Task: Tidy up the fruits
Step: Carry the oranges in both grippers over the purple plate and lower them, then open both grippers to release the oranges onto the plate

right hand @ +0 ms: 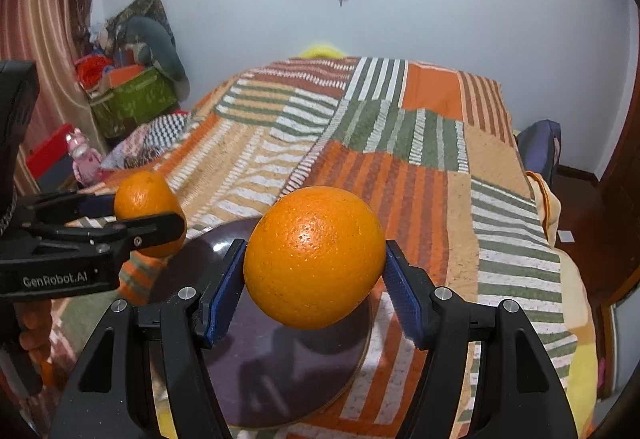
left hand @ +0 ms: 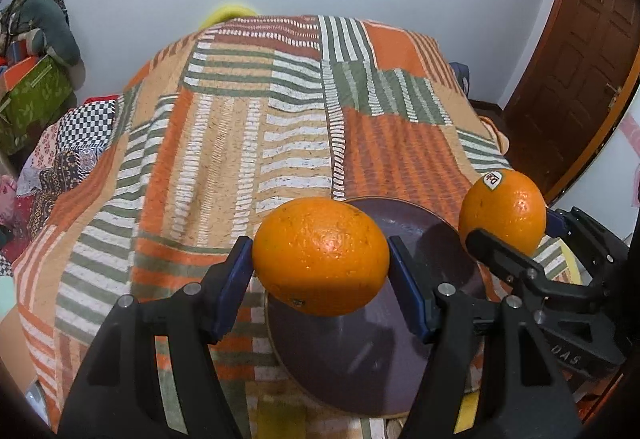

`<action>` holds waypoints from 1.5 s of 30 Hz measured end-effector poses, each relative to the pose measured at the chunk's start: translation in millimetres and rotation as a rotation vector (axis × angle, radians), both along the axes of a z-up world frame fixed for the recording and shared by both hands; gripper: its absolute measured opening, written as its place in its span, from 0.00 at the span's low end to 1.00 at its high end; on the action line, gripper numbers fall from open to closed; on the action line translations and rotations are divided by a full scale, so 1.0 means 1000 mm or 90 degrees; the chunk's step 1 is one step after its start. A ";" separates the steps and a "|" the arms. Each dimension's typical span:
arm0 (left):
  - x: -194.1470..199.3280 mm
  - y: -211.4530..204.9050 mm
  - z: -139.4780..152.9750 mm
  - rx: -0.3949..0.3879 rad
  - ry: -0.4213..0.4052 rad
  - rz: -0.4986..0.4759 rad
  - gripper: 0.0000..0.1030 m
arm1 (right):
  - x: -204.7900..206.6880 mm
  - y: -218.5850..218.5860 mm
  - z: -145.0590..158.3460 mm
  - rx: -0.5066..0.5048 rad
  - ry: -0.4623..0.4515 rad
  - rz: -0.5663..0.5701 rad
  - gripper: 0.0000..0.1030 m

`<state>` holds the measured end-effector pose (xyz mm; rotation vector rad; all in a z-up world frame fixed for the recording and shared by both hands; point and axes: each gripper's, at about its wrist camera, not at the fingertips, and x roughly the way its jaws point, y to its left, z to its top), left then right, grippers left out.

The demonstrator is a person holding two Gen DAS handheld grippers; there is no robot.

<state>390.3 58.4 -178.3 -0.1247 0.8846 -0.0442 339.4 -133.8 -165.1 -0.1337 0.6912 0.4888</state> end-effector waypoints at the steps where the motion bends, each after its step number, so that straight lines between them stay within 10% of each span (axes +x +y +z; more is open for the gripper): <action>1: 0.003 -0.001 -0.003 0.004 0.005 -0.003 0.64 | 0.002 0.001 -0.003 -0.005 0.004 0.000 0.61; 23: 0.035 -0.022 -0.047 0.027 0.091 -0.041 0.71 | 0.020 0.016 -0.042 -0.101 0.064 0.046 0.63; 28: 0.024 -0.026 -0.033 0.047 0.063 -0.057 0.72 | 0.015 0.012 -0.038 -0.093 0.061 0.041 0.81; 45: -0.077 -0.007 0.036 0.057 -0.027 -0.040 0.74 | -0.058 -0.006 0.014 -0.061 0.003 0.056 0.81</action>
